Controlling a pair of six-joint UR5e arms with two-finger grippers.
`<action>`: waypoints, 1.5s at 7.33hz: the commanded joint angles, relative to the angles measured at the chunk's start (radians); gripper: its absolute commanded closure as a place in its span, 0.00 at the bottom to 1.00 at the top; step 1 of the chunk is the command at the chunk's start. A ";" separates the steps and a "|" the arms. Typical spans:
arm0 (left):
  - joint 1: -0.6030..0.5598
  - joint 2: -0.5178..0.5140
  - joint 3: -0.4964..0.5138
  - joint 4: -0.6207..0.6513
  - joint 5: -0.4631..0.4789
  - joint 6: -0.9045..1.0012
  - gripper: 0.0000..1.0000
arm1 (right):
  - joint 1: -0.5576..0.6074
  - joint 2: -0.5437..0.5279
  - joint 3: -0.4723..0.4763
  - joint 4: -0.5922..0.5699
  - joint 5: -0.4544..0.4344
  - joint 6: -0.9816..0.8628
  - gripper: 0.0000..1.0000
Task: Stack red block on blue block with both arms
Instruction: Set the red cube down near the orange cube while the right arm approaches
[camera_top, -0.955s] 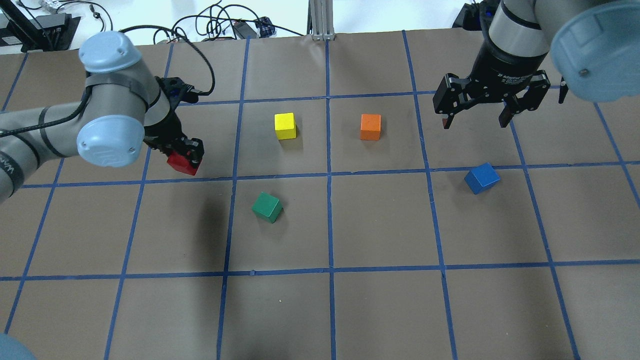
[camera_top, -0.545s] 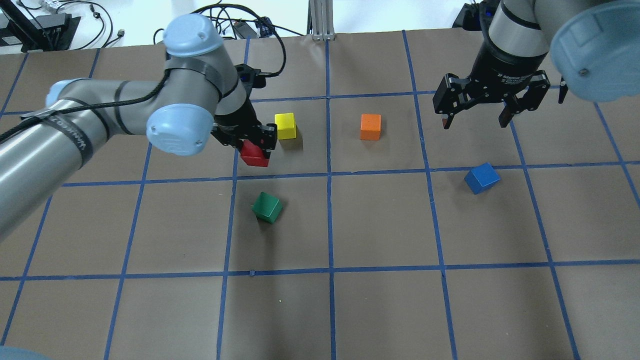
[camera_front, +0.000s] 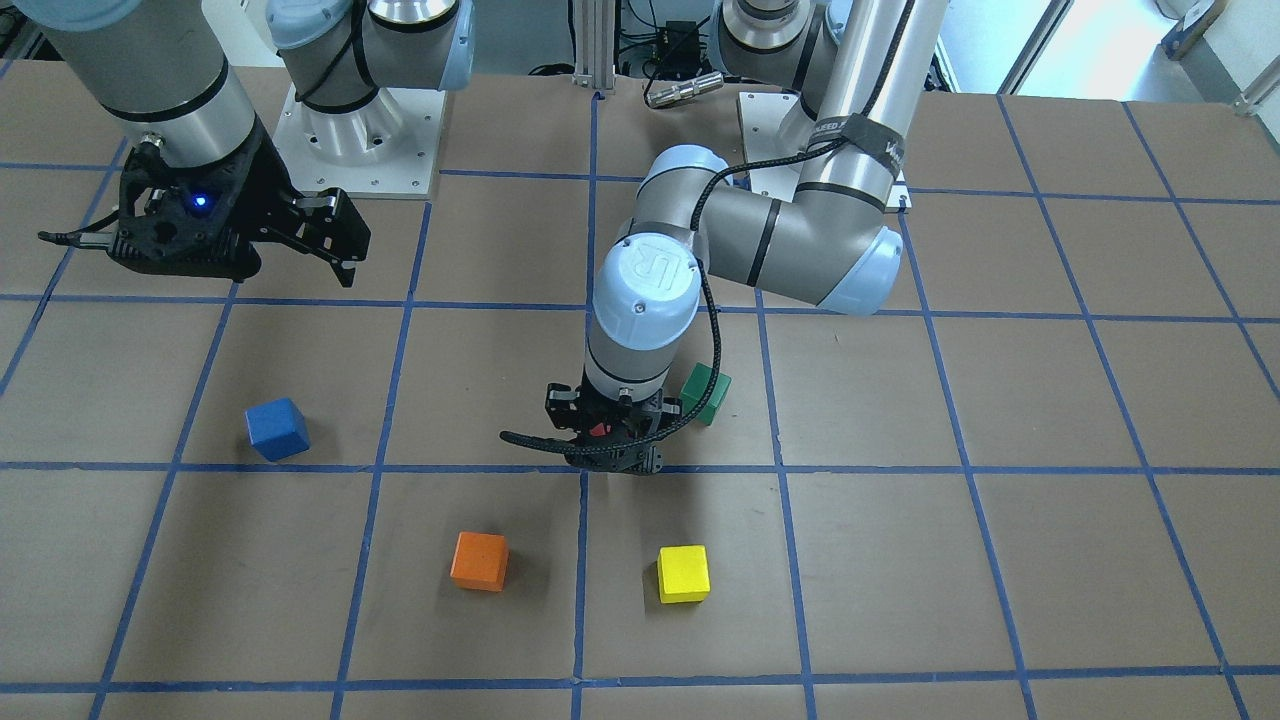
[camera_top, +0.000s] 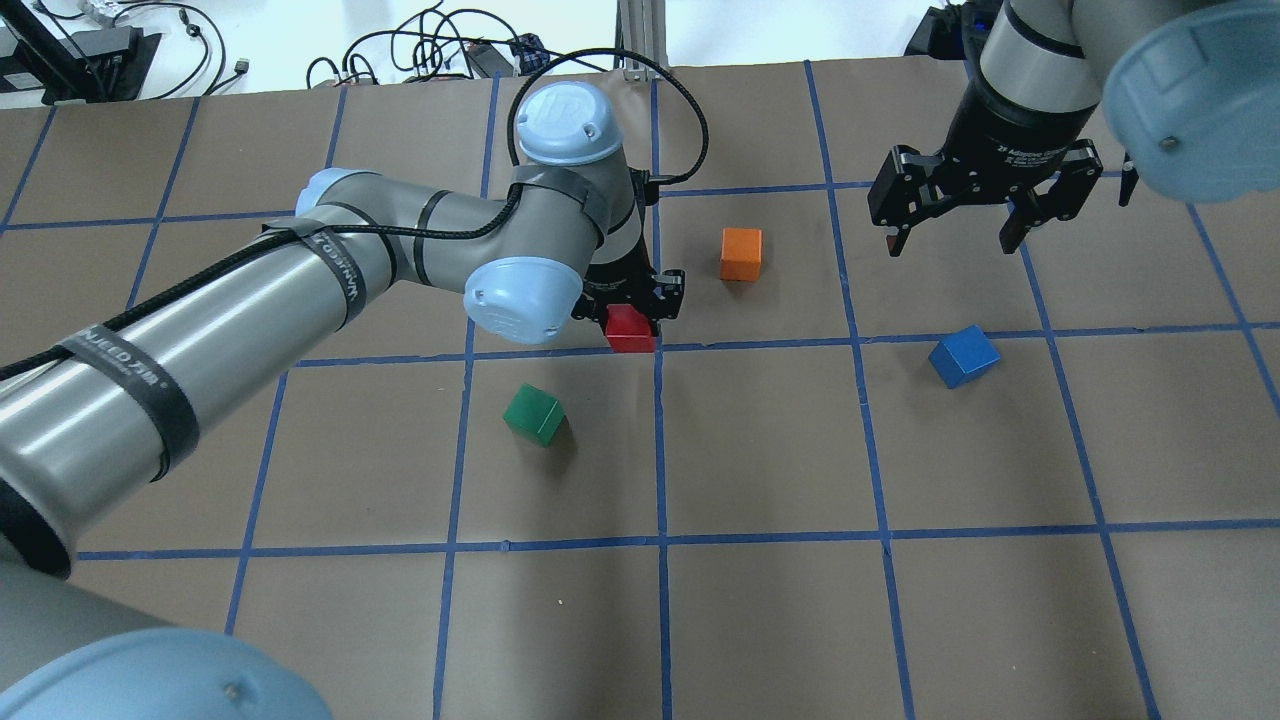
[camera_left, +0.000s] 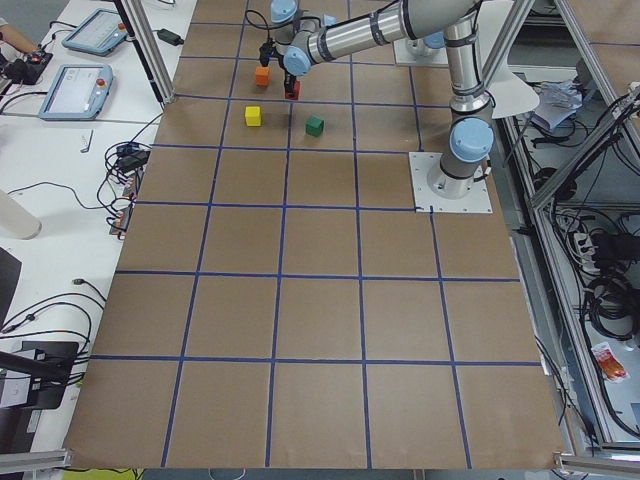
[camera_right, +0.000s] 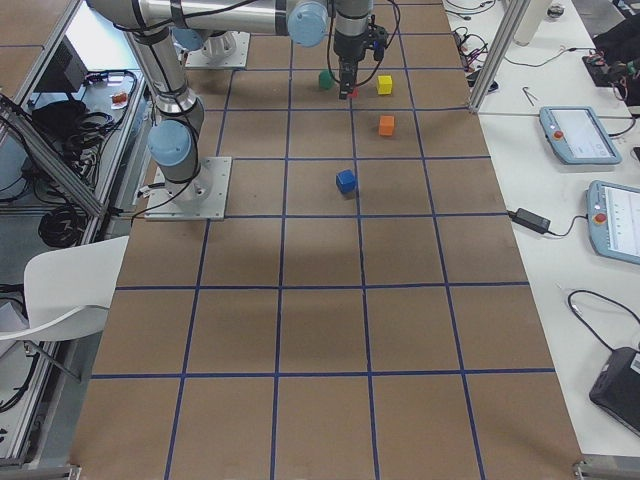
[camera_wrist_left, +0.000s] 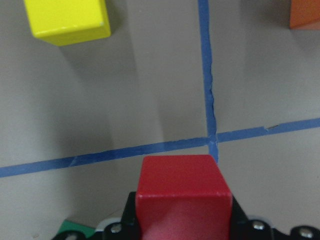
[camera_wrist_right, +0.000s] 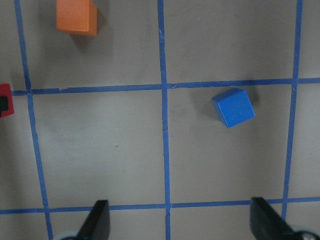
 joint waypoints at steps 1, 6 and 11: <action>-0.024 -0.073 0.058 0.009 0.003 -0.049 0.85 | -0.002 0.003 0.000 -0.010 0.003 0.015 0.00; -0.003 -0.054 0.107 -0.028 0.029 -0.048 0.00 | 0.001 0.028 0.000 -0.016 0.020 0.020 0.00; 0.277 0.283 0.169 -0.521 0.044 0.476 0.00 | 0.021 0.122 -0.006 -0.132 0.026 0.023 0.00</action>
